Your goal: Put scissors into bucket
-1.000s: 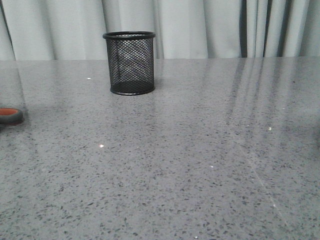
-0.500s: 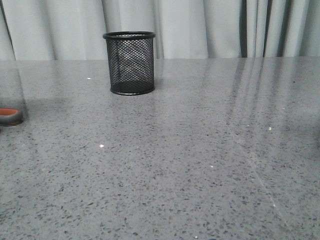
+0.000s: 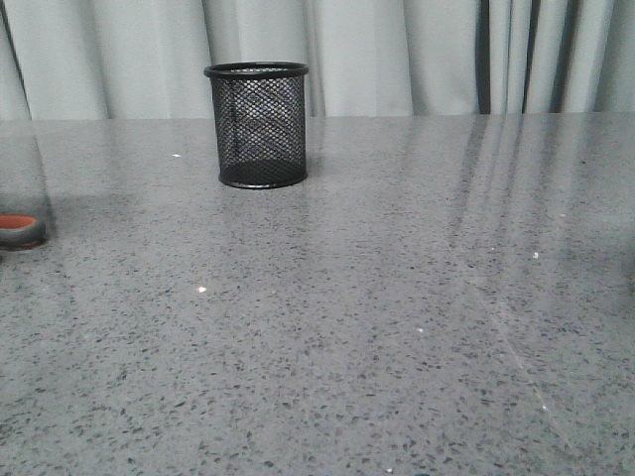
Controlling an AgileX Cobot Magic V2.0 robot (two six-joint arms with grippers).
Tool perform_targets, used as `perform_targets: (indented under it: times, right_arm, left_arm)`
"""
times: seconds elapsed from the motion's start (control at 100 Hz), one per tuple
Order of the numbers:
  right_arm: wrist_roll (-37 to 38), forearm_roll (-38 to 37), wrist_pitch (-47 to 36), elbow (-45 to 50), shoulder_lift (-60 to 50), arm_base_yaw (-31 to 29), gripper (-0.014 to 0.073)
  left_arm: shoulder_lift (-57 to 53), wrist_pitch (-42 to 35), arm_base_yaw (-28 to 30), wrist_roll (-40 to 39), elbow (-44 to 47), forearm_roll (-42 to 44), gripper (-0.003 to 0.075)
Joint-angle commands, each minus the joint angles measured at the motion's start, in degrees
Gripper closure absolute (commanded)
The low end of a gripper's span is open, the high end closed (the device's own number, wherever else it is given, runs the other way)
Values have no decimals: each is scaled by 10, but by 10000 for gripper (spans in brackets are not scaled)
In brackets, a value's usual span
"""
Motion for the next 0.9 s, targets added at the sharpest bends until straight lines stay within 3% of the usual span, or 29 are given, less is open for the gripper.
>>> perform_targets:
  times: [0.0, 0.69, 0.78, 0.89]
  right_arm:
    - [-7, 7, -31, -21, -2, 0, 147]
    - [-7, 7, -35, -21, -2, 0, 147]
    - [-7, 7, -35, -21, -2, 0, 147]
    - [-7, 7, -35, -21, -2, 0, 147]
  left_arm:
    - [-19, 37, 1, 0, -15, -13, 309]
    - [15, 37, -7, 0, -15, -28, 314]
    - [15, 37, -7, 0, -15, -28, 349]
    - [15, 37, -7, 0, -15, -28, 448]
